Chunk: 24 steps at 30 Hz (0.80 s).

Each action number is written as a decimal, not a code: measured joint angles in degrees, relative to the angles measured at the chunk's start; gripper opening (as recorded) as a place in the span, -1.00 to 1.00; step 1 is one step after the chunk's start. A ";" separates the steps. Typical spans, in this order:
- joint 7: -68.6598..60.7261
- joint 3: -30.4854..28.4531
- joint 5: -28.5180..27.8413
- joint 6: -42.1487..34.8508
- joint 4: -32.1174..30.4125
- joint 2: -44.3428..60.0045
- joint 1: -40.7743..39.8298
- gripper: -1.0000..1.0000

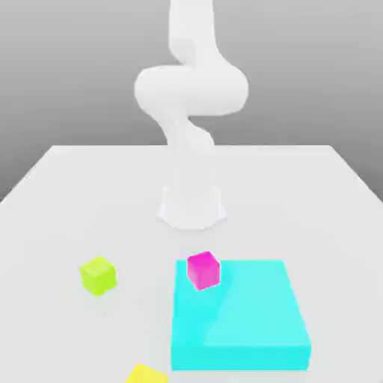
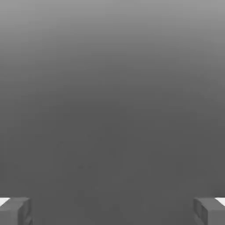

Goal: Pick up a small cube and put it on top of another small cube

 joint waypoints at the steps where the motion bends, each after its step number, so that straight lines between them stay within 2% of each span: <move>1: 0.33 -0.18 0.30 0.64 0.04 2.26 -0.07 0.00; 13: 4.40 -1.44 3.11 7.89 0.48 27.39 -1.33 0.00; 24: 9.95 -2.38 3.11 14.65 0.83 50.14 -2.66 0.00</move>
